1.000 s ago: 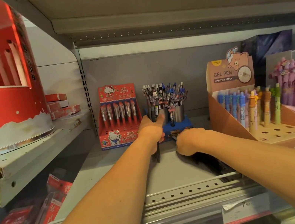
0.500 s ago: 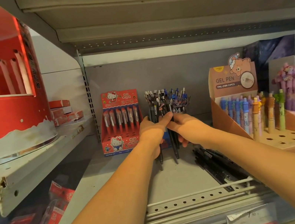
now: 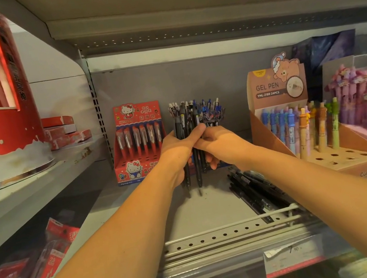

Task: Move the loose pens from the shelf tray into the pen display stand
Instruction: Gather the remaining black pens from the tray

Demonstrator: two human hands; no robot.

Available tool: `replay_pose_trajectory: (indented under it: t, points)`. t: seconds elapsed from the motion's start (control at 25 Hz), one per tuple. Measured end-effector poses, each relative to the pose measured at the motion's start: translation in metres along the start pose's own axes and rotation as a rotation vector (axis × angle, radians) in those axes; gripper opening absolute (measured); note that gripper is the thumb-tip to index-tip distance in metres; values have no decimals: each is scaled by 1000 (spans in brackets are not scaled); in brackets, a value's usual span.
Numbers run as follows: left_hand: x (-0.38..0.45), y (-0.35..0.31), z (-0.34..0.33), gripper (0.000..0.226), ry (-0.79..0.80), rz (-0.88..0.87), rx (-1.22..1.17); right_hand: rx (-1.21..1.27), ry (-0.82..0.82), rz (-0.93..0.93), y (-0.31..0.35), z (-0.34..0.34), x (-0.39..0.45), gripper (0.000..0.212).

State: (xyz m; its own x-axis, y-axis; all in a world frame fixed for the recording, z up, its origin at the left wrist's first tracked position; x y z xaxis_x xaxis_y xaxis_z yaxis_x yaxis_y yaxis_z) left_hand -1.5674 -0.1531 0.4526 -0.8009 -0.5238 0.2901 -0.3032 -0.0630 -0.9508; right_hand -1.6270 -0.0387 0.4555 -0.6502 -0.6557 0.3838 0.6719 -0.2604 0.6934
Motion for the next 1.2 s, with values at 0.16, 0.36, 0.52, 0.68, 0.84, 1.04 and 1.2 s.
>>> replay_pose_trajectory:
  t: [0.16, 0.36, 0.52, 0.68, 0.84, 1.04, 1.2]
  points:
    - [4, 1, 3, 26, -54, -29, 67, 40, 84, 30, 2, -1, -2, 26]
    - [2, -2, 1, 69, -121, 38, 138, 36, 192, 43, 4, 8, -10, 23]
    - [-1, 1, -1, 19, -43, 12, 28, -213, 74, -91, -2, 26, -17, 25]
    - [-4, 2, -6, 20, 104, 46, 56, -745, 340, -148, -10, 28, -39, 24]
    - [-8, 9, -17, 15, 268, 134, 1, -999, 418, -203, -6, 20, -49, 38]
    - [-7, 12, -18, 35, 295, 156, 21, -915, 507, -338, -1, 16, -50, 40]
    - [0, 10, -14, 51, 145, 42, 140, -666, 371, -451, -7, 19, -51, 28]
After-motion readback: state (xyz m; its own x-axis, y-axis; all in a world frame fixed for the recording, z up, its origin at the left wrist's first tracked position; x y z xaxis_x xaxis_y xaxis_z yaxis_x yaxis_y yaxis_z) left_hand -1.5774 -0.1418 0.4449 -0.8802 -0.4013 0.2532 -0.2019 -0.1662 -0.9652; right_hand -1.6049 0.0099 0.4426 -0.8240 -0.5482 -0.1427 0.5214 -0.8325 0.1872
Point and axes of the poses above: each hand's wrist, its own x-axis towards the middle knuckle, its own z-axis out of the back of the hand, y = z × x, the point moved 2 cm from there along x, towards the middle knuckle, and after that the axes turned 7 degrees about -x, right-handed, at the moved point
